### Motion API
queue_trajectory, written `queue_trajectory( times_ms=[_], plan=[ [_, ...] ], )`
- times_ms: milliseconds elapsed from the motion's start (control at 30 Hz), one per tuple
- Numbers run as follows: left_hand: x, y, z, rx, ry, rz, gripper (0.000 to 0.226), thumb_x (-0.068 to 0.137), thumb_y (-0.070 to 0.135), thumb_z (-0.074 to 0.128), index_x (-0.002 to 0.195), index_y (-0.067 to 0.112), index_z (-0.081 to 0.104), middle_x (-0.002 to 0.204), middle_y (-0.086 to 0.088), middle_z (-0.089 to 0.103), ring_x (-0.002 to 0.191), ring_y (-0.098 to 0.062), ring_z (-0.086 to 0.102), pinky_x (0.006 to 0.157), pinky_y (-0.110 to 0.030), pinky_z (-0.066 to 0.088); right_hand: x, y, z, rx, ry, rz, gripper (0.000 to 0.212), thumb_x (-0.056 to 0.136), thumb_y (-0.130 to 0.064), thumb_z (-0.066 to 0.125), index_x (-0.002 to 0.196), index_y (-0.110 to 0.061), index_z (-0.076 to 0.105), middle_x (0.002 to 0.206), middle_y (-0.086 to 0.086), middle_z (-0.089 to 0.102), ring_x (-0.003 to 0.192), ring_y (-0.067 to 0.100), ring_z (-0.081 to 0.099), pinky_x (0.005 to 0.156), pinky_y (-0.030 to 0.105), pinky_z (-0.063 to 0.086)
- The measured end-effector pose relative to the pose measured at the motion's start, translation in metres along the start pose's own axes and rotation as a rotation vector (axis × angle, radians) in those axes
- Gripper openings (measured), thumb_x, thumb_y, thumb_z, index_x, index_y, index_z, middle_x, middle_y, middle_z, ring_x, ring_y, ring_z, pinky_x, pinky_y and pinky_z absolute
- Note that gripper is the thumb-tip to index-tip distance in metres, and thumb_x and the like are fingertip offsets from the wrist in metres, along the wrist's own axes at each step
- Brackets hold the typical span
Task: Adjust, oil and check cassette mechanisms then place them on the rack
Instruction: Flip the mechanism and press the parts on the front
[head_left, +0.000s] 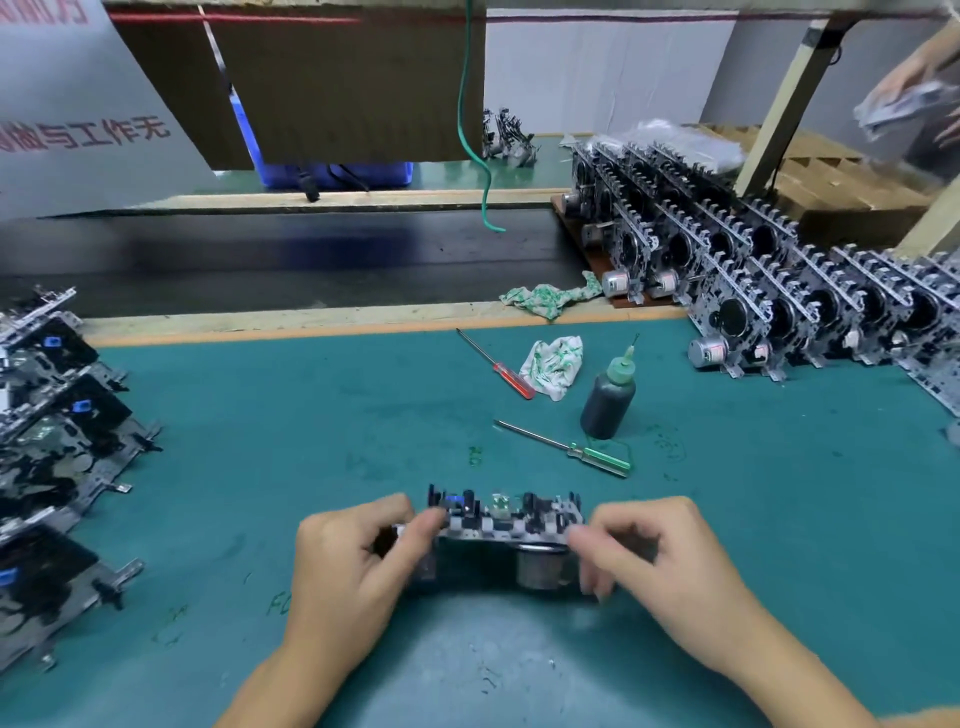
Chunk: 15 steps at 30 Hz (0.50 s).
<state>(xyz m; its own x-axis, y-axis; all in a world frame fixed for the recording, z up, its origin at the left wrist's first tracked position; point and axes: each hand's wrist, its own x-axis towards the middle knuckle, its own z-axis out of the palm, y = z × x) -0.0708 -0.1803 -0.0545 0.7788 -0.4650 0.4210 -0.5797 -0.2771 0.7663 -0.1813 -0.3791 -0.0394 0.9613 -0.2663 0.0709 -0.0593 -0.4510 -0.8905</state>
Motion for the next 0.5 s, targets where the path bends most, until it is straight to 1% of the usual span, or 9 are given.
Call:
queue_trajectory(
  times_ms=[33,100,167,267,333,367,400,467,500],
  plan=[
    [0.001,0.001,0.001,-0.052,0.021,-0.046,0.062,0.085,0.07,0.041,0.054,0.017,0.048,0.038,-0.001,0.039,0.037,-0.015,0.035,0.045,-0.026,0.031,0.003,-0.006,0.001,0.096,-0.038,0.084,0.054,0.072,-0.062,0.059,0.049,-0.013,0.059,0.046,0.006,0.056,0.044,0.009,0.051,0.051,0.017,0.04],
    [0.005,0.002,0.003,-0.107,0.046,-0.151,0.063,0.081,0.064,0.046,0.045,0.012,0.038,0.036,-0.003,0.033,0.037,-0.01,0.03,0.042,-0.021,0.025,0.009,-0.013,0.002,0.248,-0.123,0.24,0.054,0.073,-0.059,0.068,0.046,-0.014,0.059,0.045,0.009,0.056,0.044,0.015,0.055,0.049,0.019,0.043],
    [0.007,0.0,0.003,-0.143,0.015,-0.263,0.065,0.076,0.067,0.045,0.043,0.012,0.032,0.036,-0.003,0.033,0.038,-0.01,0.032,0.042,-0.019,0.024,0.012,-0.017,0.004,0.335,-0.193,0.339,0.049,0.067,-0.057,0.065,0.044,-0.014,0.057,0.044,0.008,0.053,0.044,0.018,0.054,0.047,0.02,0.043],
    [0.008,-0.005,0.0,-0.193,-0.052,-0.353,0.068,0.072,0.071,0.043,0.042,0.011,0.035,0.037,-0.009,0.042,0.037,-0.014,0.04,0.043,-0.021,0.03,0.015,-0.018,0.007,0.318,-0.201,0.341,0.049,0.064,-0.059,0.06,0.043,-0.015,0.057,0.044,0.007,0.053,0.043,0.017,0.055,0.047,0.018,0.042],
    [0.008,-0.006,-0.004,-0.179,-0.09,-0.36,0.066,0.073,0.072,0.042,0.041,0.014,0.037,0.036,-0.006,0.044,0.037,-0.013,0.042,0.045,-0.022,0.032,0.015,-0.02,0.007,0.303,-0.203,0.332,0.05,0.065,-0.061,0.06,0.044,-0.015,0.058,0.045,0.008,0.054,0.043,0.017,0.056,0.047,0.018,0.042],
    [0.009,-0.006,-0.007,-0.143,-0.106,-0.354,0.066,0.073,0.073,0.041,0.041,0.015,0.038,0.037,-0.005,0.044,0.038,-0.011,0.043,0.046,-0.023,0.034,0.014,-0.02,0.007,0.295,-0.215,0.332,0.051,0.065,-0.062,0.059,0.045,-0.015,0.059,0.045,0.008,0.055,0.044,0.016,0.056,0.047,0.018,0.042],
    [0.009,-0.006,-0.009,-0.054,-0.116,-0.34,0.066,0.074,0.075,0.037,0.042,0.016,0.039,0.038,-0.006,0.046,0.039,-0.01,0.043,0.049,-0.026,0.036,0.014,-0.021,0.006,0.277,-0.231,0.333,0.052,0.066,-0.064,0.059,0.046,-0.016,0.059,0.046,0.007,0.056,0.044,0.016,0.057,0.046,0.019,0.043],
    [0.009,-0.006,-0.015,0.263,-0.089,-0.298,0.071,0.072,0.08,0.026,0.05,0.016,0.044,0.048,-0.003,0.053,0.042,-0.008,0.042,0.052,-0.031,0.036,0.013,-0.022,0.002,0.177,-0.247,0.334,0.063,0.068,-0.076,0.057,0.048,-0.016,0.061,0.047,0.004,0.058,0.047,0.016,0.06,0.047,0.02,0.043],
    [0.01,-0.005,-0.018,0.4,-0.047,-0.271,0.069,0.071,0.082,0.022,0.055,0.02,0.049,0.053,0.004,0.055,0.047,-0.008,0.046,0.05,-0.029,0.035,0.011,-0.021,-0.002,0.081,-0.228,0.323,0.069,0.066,-0.082,0.051,0.05,-0.016,0.062,0.047,0.003,0.06,0.048,0.016,0.061,0.049,0.021,0.045]
  ],
)
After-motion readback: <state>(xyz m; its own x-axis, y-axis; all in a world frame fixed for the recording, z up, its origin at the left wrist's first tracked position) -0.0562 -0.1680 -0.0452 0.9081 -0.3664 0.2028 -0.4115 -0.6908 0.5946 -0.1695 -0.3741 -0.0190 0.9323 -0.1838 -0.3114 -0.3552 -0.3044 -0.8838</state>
